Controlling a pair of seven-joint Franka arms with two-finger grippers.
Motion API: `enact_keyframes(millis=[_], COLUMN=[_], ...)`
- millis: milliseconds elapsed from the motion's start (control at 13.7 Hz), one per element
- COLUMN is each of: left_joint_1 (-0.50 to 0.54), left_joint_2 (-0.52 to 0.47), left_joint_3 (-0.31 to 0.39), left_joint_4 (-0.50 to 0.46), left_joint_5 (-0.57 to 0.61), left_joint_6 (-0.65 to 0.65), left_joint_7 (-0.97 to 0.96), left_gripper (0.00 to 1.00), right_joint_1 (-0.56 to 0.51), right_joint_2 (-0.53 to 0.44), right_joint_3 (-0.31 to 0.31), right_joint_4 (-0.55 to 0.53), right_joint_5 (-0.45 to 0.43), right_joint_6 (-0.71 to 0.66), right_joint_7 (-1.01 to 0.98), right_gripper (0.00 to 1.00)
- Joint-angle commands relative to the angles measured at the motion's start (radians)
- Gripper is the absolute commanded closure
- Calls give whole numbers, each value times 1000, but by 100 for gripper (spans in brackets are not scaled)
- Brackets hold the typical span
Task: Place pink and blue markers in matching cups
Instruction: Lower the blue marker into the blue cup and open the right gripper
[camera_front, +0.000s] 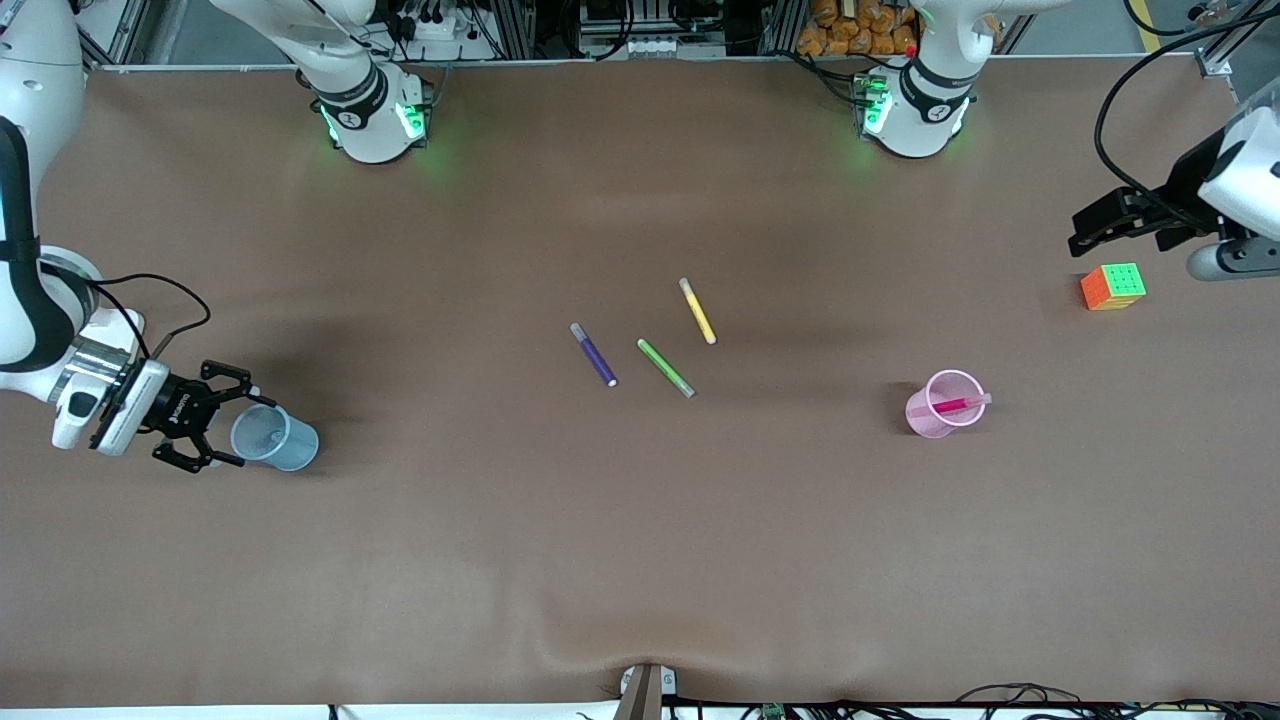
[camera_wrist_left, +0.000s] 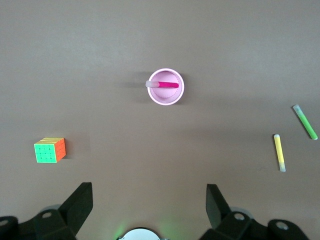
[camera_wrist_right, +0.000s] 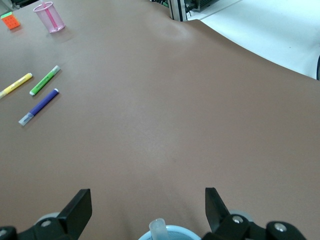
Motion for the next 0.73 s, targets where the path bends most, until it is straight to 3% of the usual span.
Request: enact_keyframes(millis=[0, 220, 439, 659], left_joint_1=[-2, 1, 6, 6], left_joint_2=[-5, -22, -69, -65], left_joint_3=[-29, -31, -31, -29], left_joint_4=[-22, -42, -106, -84], left_joint_5=[23, 36, 35, 33], left_joint_6=[-10, -7, 51, 47], left_joint_7=[1, 5, 7, 9], left_gripper=[0, 0, 0, 0], right_joint_1=[10, 35, 53, 73], right_joint_2=[-27, -74, -158, -269], right_joint_3=[6, 6, 8, 11], right_joint_4=[-10, -11, -10, -10], right_joint_5=[15, -46, -210, -404], right_joint_6=[13, 42, 44, 33], right_joint_7=[65, 186, 431, 689], right_gripper=[0, 0, 0, 0])
